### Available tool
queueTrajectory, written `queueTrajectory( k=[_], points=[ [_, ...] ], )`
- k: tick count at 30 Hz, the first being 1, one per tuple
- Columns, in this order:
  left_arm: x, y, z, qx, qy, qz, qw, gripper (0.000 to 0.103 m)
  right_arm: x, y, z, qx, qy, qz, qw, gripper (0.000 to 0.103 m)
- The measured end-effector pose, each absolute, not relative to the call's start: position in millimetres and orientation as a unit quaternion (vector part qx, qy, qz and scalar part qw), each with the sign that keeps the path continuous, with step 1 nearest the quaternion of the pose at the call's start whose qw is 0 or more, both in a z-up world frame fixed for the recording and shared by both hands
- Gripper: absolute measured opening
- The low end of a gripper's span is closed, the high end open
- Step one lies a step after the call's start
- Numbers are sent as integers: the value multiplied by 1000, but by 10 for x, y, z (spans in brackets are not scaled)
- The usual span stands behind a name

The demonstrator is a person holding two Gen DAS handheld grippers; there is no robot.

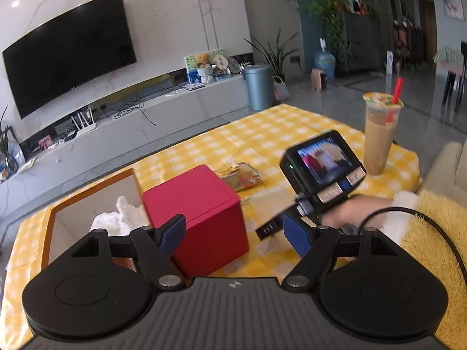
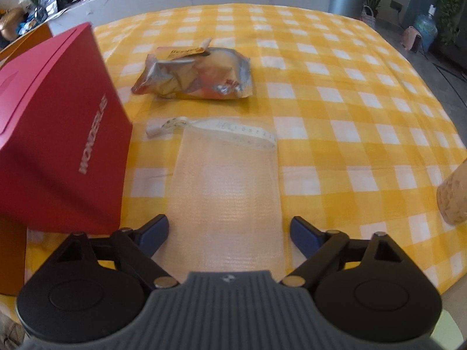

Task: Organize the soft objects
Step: 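Grasp the mesh bag with the right tool while the left tool reaches the snack packet, then grasp the Deeyeo snack packet with the left tool and lift it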

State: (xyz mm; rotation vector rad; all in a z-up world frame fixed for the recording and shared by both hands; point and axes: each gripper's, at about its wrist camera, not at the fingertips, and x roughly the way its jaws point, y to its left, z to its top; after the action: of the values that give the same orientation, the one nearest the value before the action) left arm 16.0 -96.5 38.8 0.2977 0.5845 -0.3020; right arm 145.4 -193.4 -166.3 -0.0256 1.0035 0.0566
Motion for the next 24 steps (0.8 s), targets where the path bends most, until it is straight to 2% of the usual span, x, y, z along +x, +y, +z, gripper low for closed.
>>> queueTrajectory(
  k=[1, 5, 6, 7, 9, 11, 15, 20, 24],
  points=[
    [170, -1021, 385, 151, 286, -146, 935, 89, 1465, -1966, -1647, -9, 478, 21, 878, 72],
    [202, -1153, 411, 172, 284, -140, 933, 88, 1534, -2083, -1606, -7, 467, 4, 884, 49],
    [213, -1155, 438, 173, 280, -135, 935, 88, 1554, -2102, -1598, -11, 463, 4, 886, 39],
    [233, -1154, 470, 173, 277, -131, 936, 88, 1575, -2122, -1590, -12, 460, 9, 888, 22],
    [303, -1144, 535, 176, 275, -124, 937, 88, 1653, -2170, -1580, -22, 460, 7, 888, 0],
    [424, -1117, 606, 185, 278, -113, 936, 88, 1740, -2320, -1556, 20, 468, 8, 884, 0],
    [811, -1076, 719, 194, 290, -124, 929, 88, 1864, -2826, -1397, 193, 451, 22, 871, 0],
    [1448, -1268, 680, 247, 287, -188, 906, 89, 1941, -3065, -1420, 209, 451, -18, 868, 0],
    [1993, -1601, 379, 328, 327, -231, 855, 90, 1863, -3124, -1365, 204, 448, -22, 870, 0]
  ],
)
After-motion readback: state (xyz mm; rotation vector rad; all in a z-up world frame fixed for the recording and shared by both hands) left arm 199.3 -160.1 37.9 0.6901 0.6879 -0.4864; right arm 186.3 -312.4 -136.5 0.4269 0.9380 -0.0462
